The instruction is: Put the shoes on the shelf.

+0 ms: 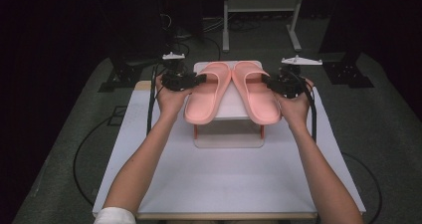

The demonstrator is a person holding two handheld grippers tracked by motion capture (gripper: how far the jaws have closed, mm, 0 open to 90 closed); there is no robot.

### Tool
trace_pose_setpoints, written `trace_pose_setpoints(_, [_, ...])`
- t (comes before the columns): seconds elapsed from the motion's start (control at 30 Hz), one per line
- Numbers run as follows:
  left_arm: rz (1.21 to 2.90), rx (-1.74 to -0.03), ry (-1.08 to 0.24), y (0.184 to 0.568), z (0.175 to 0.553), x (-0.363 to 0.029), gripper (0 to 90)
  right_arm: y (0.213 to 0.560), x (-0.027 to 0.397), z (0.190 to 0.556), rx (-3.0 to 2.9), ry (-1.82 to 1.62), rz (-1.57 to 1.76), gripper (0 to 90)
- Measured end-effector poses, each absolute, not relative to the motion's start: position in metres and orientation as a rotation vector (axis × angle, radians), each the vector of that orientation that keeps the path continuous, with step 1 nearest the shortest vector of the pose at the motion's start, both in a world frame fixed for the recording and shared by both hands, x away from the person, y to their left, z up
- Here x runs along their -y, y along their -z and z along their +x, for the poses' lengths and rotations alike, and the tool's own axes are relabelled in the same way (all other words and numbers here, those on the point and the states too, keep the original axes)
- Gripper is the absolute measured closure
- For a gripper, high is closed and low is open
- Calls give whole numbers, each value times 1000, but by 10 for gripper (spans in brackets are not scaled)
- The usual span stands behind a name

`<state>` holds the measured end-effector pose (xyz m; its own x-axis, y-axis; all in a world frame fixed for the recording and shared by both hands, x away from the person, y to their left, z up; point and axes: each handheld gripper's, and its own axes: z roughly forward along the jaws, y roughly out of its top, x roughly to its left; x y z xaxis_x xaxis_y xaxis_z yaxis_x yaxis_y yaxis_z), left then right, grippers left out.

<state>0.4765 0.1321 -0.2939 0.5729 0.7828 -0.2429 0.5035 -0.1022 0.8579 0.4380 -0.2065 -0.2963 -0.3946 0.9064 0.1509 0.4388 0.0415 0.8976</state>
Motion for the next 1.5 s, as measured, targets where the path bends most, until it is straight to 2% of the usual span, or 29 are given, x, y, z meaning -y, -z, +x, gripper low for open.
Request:
trace_pose_setpoints(0.53, [1733,-1066,-315,296,478,-126,482,293,202,441,-1893,-1348,1395,608])
trace_pose_setpoints(1.5, [1689,-1065,-318,300,491,-124,457,297,192,463,-1886,-1381,1358,597])
